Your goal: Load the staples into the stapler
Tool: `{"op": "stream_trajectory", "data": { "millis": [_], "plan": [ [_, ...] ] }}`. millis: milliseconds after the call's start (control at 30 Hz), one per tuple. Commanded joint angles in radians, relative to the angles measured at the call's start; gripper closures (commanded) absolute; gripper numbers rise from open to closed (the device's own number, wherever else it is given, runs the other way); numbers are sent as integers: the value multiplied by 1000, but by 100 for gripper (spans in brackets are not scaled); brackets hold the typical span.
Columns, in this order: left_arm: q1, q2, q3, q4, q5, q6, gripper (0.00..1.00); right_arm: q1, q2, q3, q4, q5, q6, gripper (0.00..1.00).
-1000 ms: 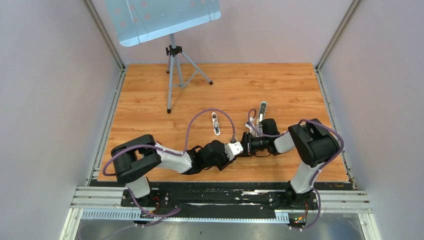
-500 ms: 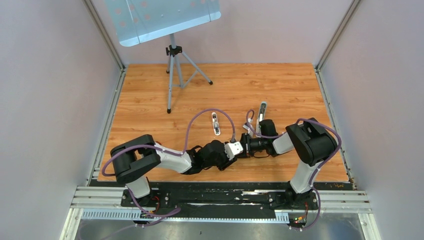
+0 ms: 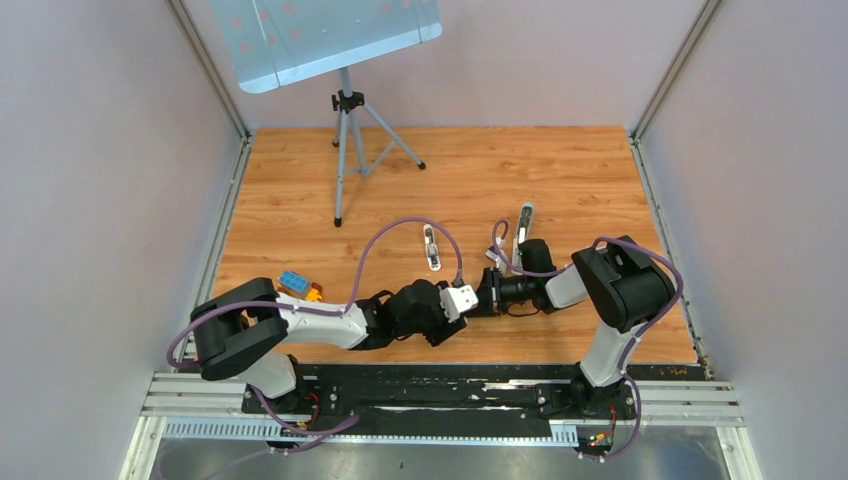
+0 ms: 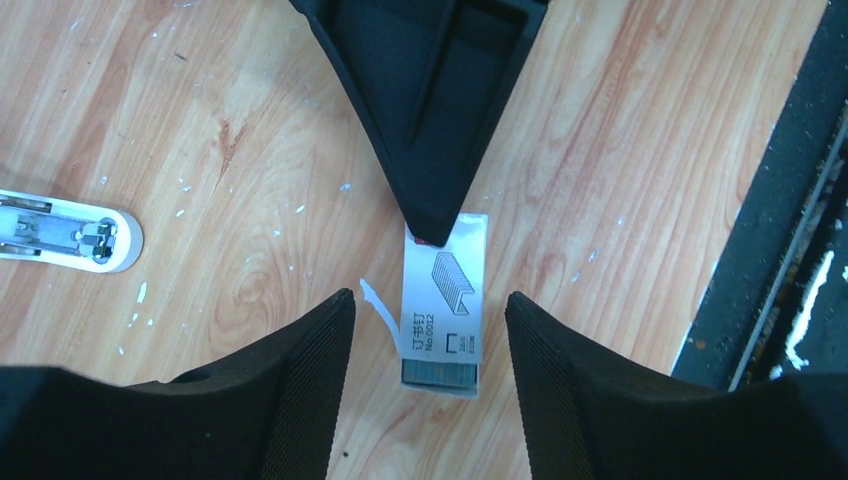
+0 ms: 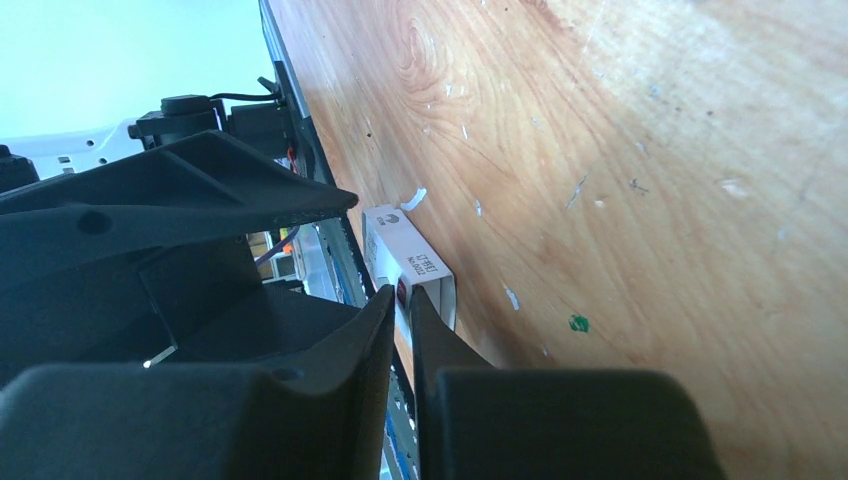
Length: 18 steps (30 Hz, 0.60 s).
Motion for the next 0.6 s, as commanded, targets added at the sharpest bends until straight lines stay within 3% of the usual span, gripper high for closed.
{"op": "stream_trajectory", "data": {
  "millis": [0, 267, 567],
  "plan": [
    [-8, -43, 8, -107, 32, 49, 38, 6, -13, -7, -17, -26, -24, 88],
    [-6, -61, -9, -159, 28, 58, 36, 5, -14, -3, -22, -28, -27, 97],
    [-5, -50, -14, -150, 38, 66, 38, 5, -22, -6, -34, -26, -35, 99]
  ]
}}
